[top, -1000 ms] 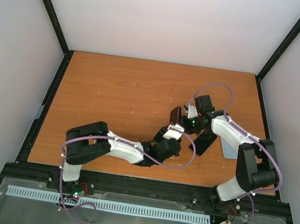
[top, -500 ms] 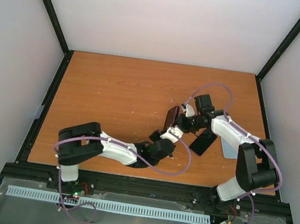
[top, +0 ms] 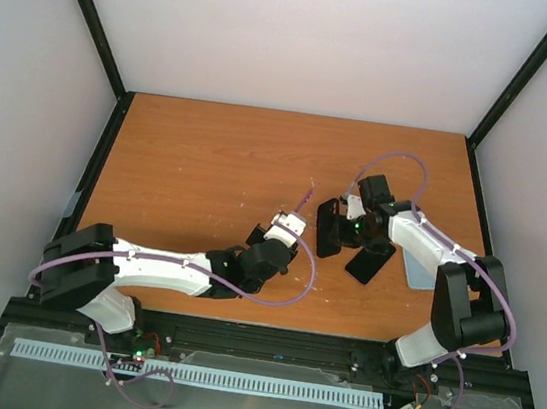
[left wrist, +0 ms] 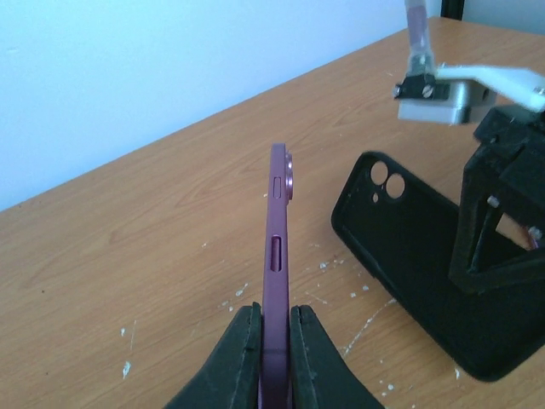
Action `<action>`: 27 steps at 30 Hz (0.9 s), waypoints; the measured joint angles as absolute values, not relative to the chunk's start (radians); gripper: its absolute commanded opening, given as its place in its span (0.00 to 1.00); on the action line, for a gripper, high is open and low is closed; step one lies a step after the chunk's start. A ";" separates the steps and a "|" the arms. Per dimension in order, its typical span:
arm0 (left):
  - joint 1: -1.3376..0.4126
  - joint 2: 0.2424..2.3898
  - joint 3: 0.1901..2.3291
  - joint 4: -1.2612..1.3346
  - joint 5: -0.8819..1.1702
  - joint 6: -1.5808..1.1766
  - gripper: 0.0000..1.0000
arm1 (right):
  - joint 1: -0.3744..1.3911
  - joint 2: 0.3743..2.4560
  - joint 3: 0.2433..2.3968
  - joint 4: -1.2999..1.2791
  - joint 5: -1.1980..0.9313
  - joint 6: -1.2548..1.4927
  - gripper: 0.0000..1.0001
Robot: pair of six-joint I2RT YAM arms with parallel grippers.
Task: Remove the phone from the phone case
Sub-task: Remove the phone case from the phone, then place the phone at the center of the board.
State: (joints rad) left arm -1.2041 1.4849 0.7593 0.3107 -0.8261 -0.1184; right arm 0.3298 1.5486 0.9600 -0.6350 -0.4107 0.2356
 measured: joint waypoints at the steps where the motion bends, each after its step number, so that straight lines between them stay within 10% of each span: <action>1: -1.204 1.481 0.758 0.297 -0.822 -0.127 0.00 | 0.329 1.545 0.960 -0.636 -0.402 0.228 0.03; 27: -1.318 1.808 0.912 0.163 -0.885 0.057 0.01 | -0.283 1.264 1.074 -0.841 -0.460 -0.233 0.03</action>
State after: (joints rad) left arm -1.3182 1.8076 0.9123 0.1635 -0.8848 0.0566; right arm -0.2829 1.2636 1.0740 -0.8406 -0.4603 -0.2325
